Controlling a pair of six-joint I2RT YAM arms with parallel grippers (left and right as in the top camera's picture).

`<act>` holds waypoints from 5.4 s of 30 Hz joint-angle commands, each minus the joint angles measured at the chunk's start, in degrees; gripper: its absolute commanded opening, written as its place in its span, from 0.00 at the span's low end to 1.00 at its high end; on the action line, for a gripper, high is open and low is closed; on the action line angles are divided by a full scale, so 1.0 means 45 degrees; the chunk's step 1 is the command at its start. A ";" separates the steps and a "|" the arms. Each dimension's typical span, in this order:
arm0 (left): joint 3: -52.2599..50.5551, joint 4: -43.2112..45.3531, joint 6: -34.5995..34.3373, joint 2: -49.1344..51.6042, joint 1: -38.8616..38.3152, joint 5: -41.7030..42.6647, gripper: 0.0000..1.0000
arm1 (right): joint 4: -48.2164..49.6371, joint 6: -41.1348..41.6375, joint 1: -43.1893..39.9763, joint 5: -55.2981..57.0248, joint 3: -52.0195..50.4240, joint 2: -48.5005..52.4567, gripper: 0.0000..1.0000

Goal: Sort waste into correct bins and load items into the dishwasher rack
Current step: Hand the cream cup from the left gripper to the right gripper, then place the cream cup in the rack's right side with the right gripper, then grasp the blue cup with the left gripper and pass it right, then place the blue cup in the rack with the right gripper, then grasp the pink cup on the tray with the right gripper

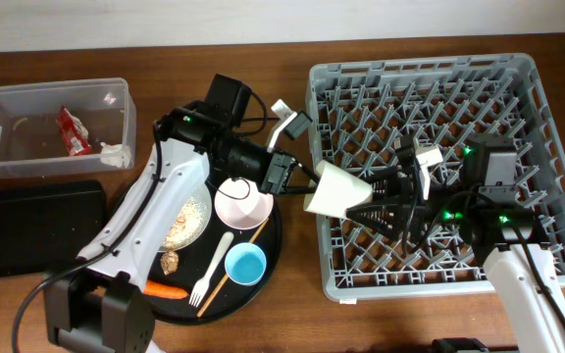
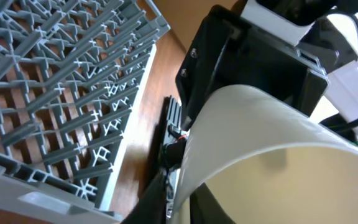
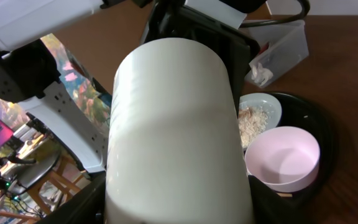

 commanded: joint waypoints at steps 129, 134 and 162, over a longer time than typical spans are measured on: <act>0.0204 -0.2987 -0.1224 -0.0884 0.3623 -0.9301 0.34 | -0.7611 0.1418 -0.0481 1.4435 0.6193 0.1948 0.45; 0.0204 -0.2982 -0.1229 -0.0884 0.3628 -0.9306 0.35 | -0.8179 0.2118 -0.4328 1.5324 0.7193 0.2414 0.40; 0.0204 -0.3060 -0.1428 -0.0884 0.3633 -1.0341 0.35 | -0.7543 0.3118 -0.6256 1.5052 0.8403 0.7096 0.99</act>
